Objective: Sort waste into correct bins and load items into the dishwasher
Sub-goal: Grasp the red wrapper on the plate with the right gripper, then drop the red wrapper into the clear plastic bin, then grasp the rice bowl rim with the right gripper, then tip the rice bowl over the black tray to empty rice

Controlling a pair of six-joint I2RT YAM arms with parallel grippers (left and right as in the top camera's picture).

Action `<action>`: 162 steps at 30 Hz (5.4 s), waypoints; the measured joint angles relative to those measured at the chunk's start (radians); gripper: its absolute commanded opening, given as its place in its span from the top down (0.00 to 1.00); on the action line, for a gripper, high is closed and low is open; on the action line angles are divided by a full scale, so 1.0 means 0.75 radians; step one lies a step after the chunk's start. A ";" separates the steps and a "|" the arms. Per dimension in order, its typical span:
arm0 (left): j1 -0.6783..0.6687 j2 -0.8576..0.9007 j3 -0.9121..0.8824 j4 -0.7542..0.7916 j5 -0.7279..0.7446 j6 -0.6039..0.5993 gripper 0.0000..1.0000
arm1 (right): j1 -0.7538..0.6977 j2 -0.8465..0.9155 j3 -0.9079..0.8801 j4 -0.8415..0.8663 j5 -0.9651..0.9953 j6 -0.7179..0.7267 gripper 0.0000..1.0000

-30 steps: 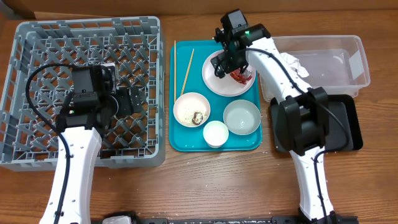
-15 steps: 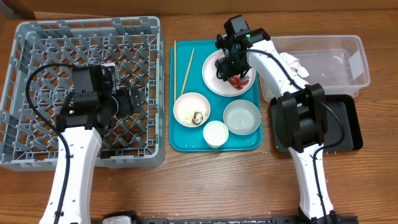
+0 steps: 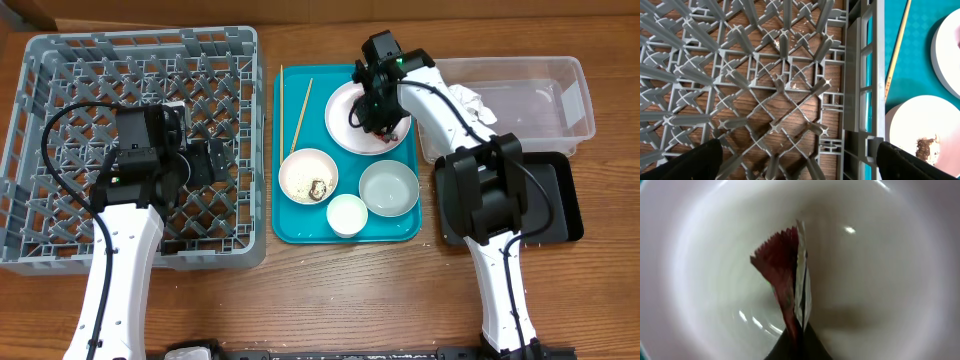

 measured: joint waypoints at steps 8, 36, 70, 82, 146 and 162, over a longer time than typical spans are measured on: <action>0.000 0.001 0.000 0.000 0.000 0.000 0.00 | -0.081 -0.188 0.468 -0.502 0.100 0.368 0.96; 0.000 0.002 0.000 -0.001 0.000 0.000 0.00 | -0.224 -0.433 0.315 -0.482 -0.104 0.638 0.39; 0.000 0.003 0.000 -0.001 0.001 0.000 0.00 | 0.607 -0.098 -0.058 0.069 0.224 1.427 0.81; 0.000 0.003 0.000 -0.001 0.001 0.000 0.00 | 0.630 -0.071 -0.058 -0.011 0.215 1.335 0.96; -0.001 0.004 0.000 -0.001 0.000 0.000 0.00 | -0.617 -1.305 -1.176 -0.095 -0.706 0.061 0.96; 0.000 0.004 0.000 -0.001 0.000 0.000 0.00 | -1.116 -1.284 -1.657 0.293 -1.431 -0.149 0.96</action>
